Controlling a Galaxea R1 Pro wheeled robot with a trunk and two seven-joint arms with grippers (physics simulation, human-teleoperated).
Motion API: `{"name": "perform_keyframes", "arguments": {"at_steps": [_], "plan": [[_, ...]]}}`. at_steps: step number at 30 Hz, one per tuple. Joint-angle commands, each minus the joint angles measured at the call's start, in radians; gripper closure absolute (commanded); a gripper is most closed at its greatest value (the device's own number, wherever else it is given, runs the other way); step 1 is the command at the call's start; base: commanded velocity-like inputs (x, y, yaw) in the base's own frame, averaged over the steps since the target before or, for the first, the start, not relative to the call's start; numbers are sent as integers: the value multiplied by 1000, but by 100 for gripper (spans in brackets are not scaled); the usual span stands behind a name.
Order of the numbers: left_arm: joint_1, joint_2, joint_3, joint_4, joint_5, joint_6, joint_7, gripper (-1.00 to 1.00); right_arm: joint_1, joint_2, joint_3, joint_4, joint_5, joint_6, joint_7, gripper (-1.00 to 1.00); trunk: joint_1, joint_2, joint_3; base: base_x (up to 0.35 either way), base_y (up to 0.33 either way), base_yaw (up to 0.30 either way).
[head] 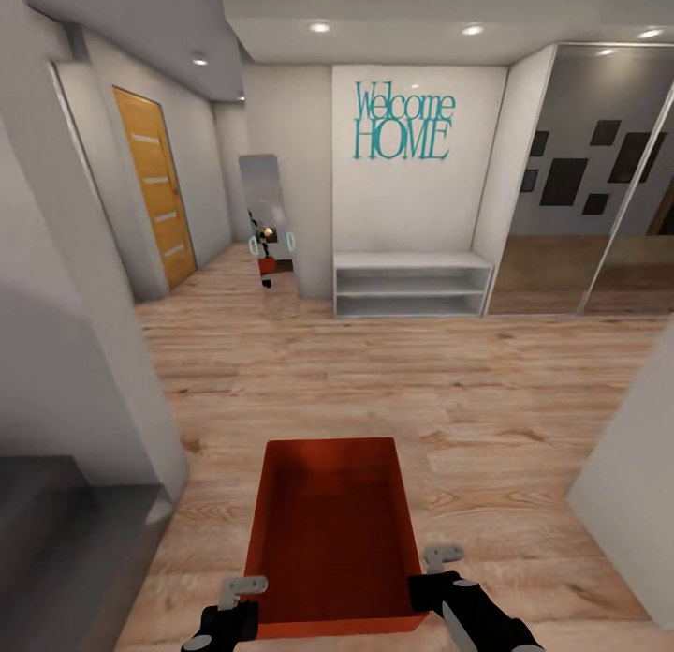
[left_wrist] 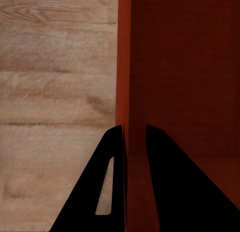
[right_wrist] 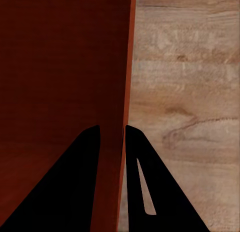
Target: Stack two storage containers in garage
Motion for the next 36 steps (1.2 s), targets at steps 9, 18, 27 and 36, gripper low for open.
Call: {"name": "perform_keyframes", "arguments": {"at_steps": [9, 18, 27, 36], "plan": [[0, 11, -2, -2, 3, -5, 9, 100, -1, -7, -22, -2, 13, 7, 3, 100, 1, 0, -1, 341, 48, 0], [0, 11, -2, -2, 3, -5, 8, 100, -1, -7, -22, -2, 13, 6, 3, 100, 1, 0, -1, 340, 3, 0], [0, 11, -2, -2, 3, -5, 9, 100, -1, -7, -22, -2, 13, 7, 3, 100, 1, 0, -1, 341, 0, 0], [0, 11, -2, -2, 3, -5, 9, 100, -1, -7, -21, -3, 13, 7, 3, 100, 1, 0, -1, 341, 0, 0]]}}
